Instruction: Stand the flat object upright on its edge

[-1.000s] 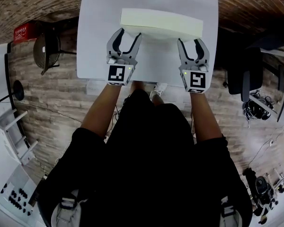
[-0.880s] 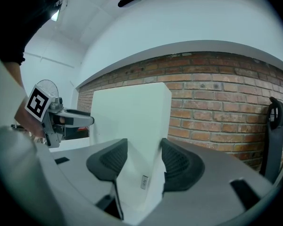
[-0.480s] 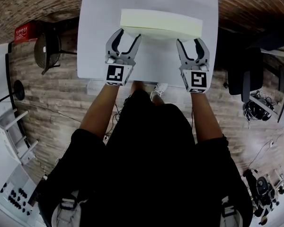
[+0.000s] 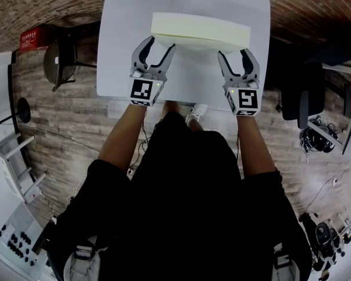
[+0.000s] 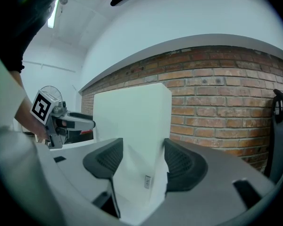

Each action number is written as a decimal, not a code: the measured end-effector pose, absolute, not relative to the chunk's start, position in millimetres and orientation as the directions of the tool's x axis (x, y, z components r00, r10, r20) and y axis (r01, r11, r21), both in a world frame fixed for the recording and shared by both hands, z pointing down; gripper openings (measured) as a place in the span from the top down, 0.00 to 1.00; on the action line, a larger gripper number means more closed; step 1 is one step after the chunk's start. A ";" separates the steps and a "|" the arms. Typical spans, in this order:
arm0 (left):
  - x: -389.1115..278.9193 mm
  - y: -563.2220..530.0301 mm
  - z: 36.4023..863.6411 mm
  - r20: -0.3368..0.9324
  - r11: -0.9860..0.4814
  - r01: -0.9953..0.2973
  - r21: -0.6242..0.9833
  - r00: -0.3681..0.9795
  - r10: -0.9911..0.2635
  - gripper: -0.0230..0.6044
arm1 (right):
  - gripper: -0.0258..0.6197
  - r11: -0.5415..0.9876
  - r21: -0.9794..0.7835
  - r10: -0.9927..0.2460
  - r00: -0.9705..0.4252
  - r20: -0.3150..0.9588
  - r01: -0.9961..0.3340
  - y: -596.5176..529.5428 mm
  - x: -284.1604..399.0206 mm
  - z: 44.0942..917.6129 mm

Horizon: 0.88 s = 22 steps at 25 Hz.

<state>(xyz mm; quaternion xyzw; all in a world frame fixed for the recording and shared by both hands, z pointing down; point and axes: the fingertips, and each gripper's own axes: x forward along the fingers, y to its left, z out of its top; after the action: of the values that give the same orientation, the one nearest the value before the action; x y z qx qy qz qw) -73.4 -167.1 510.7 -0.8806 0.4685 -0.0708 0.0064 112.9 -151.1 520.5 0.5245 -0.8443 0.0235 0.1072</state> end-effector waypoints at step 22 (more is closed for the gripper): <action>-75.6 -166.8 505.2 0.121 -0.569 -0.820 -0.064 0.560 -0.820 0.58 | 0.53 0.461 0.048 -0.874 -0.444 0.196 -0.886 -149.2 112.3 514.7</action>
<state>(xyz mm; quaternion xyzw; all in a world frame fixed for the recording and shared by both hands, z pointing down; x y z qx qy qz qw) -75.6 -166.8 505.2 -0.8832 0.4640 -0.0685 0.0000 112.3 -149.2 514.7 0.5184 -0.8491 0.0305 0.0967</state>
